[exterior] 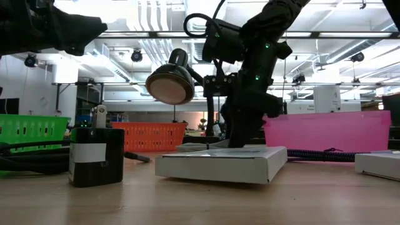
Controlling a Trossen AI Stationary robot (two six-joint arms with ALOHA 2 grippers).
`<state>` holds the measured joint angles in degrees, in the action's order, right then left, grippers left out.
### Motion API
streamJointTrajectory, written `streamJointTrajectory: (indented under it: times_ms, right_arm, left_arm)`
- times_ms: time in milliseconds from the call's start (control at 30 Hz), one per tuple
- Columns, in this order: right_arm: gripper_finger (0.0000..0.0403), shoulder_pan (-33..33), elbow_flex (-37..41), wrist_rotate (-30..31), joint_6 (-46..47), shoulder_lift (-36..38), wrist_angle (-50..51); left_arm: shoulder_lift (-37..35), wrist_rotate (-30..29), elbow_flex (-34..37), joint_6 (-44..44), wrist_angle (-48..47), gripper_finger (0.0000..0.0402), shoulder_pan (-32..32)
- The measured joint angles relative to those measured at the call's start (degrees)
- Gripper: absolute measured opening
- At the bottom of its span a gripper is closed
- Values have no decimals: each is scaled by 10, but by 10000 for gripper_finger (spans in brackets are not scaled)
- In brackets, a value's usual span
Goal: Pick and place items into bin
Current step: Put the white charger cable into the pink bin
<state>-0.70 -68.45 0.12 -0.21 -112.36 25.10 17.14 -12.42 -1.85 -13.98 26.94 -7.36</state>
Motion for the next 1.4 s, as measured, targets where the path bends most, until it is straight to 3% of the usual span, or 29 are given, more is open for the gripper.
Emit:
streamJointTrajectory:
  times_ms: [467, 1167, 1400]
  right_arm:
    - [190, 0, 0, 0, -5, 1, 1]
    - [38, -3, 0, 0, -60, 4, 3]
    - [27, -3, -13, -1, -47, 3, 24]
  left_arm:
    - [1, 0, 0, 0, 0, 140, 0]
    - [0, 0, 0, 0, 0, 140, 0]
    - [0, 0, 0, 0, 0, 140, 0]
